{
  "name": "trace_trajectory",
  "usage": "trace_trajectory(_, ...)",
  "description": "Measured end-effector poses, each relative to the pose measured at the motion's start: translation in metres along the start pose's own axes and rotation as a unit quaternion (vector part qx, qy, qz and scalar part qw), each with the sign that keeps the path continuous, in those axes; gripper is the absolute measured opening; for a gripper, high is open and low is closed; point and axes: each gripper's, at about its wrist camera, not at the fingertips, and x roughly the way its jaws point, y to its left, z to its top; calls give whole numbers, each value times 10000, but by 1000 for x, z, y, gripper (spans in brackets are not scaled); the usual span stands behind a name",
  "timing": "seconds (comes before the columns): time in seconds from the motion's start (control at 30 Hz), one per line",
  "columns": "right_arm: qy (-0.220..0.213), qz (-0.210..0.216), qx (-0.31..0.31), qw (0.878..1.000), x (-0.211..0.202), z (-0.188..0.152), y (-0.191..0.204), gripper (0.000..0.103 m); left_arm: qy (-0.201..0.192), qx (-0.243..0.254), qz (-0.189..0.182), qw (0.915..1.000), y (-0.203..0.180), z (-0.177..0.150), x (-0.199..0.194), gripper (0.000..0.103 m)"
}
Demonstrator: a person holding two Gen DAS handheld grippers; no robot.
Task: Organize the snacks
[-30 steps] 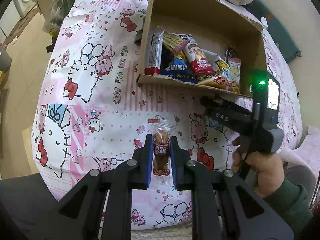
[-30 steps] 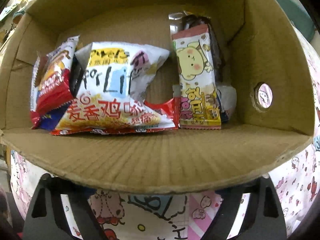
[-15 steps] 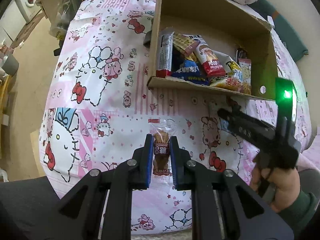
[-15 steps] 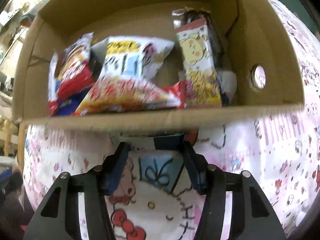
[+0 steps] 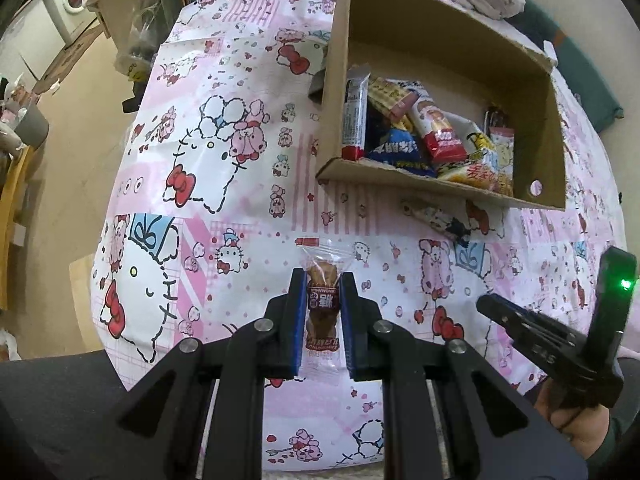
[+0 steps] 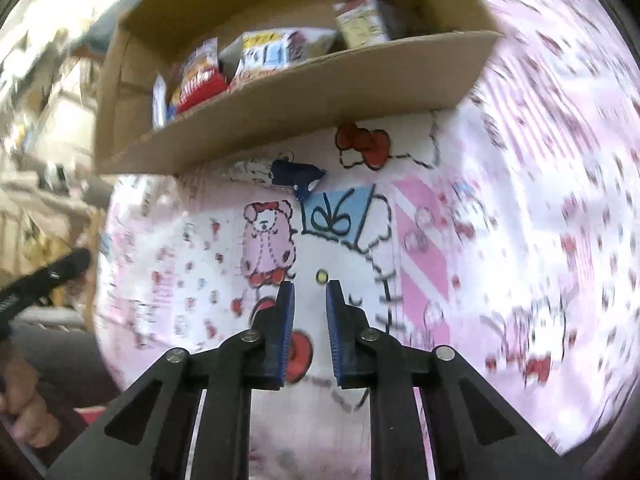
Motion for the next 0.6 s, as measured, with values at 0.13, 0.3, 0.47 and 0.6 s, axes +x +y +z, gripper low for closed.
trace_trajectory(0.13, -260, 107, 287, 9992, -8, 22, -7, 40, -27, 5, -93, 10000, -3, 1, -4, 13)
trace_trajectory(0.3, -515, -756, -934, 9914, 5, 65, 33, 81, -84, 6, -127, 9999, -3, 2, -7, 13)
trace_trajectory(0.47, -115, -1243, -1948, 9729, 51, 91, 51, 73, -78, -93, -146, 9998, 3, 3, -8, 13)
trace_trajectory(0.6, 221, -1208, -2203, 9677, 72, 97, 53, 60, -87, -105, -123, 9998, 4, 5, -8, 13)
